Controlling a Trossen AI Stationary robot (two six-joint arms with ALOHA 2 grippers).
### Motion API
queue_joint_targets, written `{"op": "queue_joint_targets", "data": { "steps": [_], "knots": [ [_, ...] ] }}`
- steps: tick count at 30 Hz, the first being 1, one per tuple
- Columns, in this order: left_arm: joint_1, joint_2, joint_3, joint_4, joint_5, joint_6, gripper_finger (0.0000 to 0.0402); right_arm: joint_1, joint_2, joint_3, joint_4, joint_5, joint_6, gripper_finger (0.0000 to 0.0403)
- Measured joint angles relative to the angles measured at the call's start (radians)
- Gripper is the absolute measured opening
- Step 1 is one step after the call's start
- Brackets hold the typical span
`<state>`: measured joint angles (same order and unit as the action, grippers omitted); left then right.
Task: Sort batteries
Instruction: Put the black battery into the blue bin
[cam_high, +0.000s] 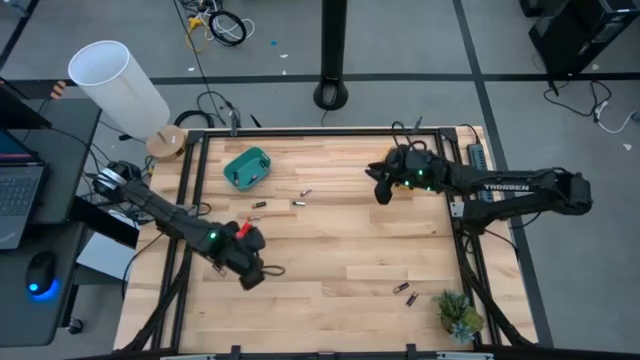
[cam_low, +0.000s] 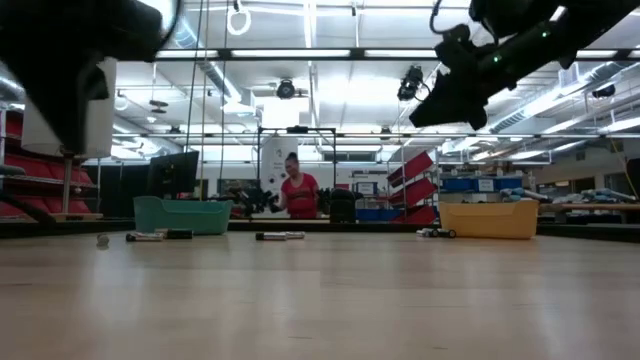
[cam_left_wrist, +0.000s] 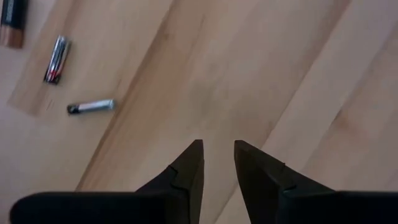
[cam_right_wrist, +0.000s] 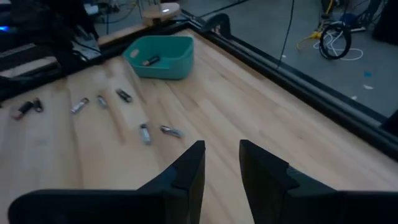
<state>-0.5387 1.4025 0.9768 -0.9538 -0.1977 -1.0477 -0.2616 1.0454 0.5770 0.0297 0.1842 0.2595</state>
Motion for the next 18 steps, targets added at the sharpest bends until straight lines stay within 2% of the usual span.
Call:
{"op": "queue_joint_targets", "data": {
  "steps": [3,7,10,14,18],
  "knots": [
    [-0.053,-0.001,-0.007,-0.042,0.0,-0.023,0.0101,0.086,0.0,0.0,0.006,0.078,0.065,0.0103],
    [-0.123,-0.01,-0.09,-0.04,0.0,-0.071,0.0101,0.187,0.012,0.021,-0.007,0.179,0.105,0.0095],
    [-0.154,-0.01,-0.159,-0.052,0.007,-0.14,0.0101,0.233,0.041,0.065,-0.01,0.198,0.099,0.0091],
    [-0.164,-0.01,-0.21,-0.082,0.079,-0.244,0.0101,0.268,0.107,0.157,-0.032,0.192,0.073,0.009],
    [-0.143,-0.01,-0.21,-0.182,0.223,-0.261,0.0101,0.294,0.194,0.267,-0.09,0.186,0.029,0.009]
  ]
}}
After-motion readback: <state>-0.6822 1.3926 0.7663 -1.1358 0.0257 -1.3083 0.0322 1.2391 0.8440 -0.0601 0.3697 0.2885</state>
